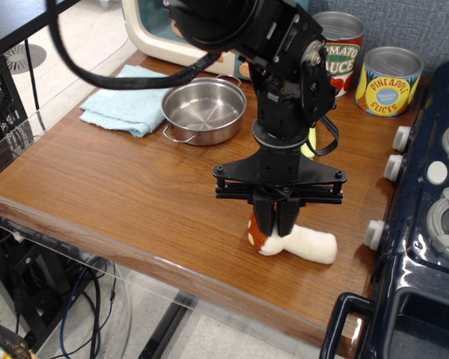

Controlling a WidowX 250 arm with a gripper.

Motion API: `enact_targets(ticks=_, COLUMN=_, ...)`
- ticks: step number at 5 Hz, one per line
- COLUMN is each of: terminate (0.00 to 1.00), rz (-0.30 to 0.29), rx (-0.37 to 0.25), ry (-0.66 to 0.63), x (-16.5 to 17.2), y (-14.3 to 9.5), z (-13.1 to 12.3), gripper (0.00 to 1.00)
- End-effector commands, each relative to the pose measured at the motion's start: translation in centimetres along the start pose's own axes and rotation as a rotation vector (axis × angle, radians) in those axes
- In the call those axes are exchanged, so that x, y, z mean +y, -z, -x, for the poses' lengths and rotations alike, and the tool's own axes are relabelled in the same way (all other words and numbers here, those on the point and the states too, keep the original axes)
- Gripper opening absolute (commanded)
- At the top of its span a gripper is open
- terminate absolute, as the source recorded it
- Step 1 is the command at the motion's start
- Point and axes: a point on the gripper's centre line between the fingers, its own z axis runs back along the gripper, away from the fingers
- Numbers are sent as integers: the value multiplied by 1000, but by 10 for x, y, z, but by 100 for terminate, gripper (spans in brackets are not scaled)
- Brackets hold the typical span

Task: Move the mushroom to the bottom right of the table near the stove.

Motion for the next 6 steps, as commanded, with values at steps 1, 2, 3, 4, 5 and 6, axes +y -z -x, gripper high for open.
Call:
enact_targets(ticks=1, terminate=0, rz=63, rx=-30, ry=-20, x=13, y=-20, z=-4, gripper=100)
enact_targets(ticks=2, terminate=0, rz=96, rx=-52, ry=-32, x=13, y=-36, z=-9, gripper=100)
enact_targets(ticks=3, terminate=0, rz=121, rx=-99, ry=-28, x=10, y=-57, z=-10, gripper=100)
enact_targets(ticks=4, terminate=0, rz=167, rx=-147, ry=-25, x=10, y=-81, z=-10, gripper=100)
enact_targets(ticks=5, terminate=0, rz=202, rx=-207, ry=-15, x=13, y=-98, z=-13, gripper=100)
enact_targets(ticks=6, terminate=0, rz=202, rx=-207, ry=-15, x=13, y=-98, z=-13, gripper=100)
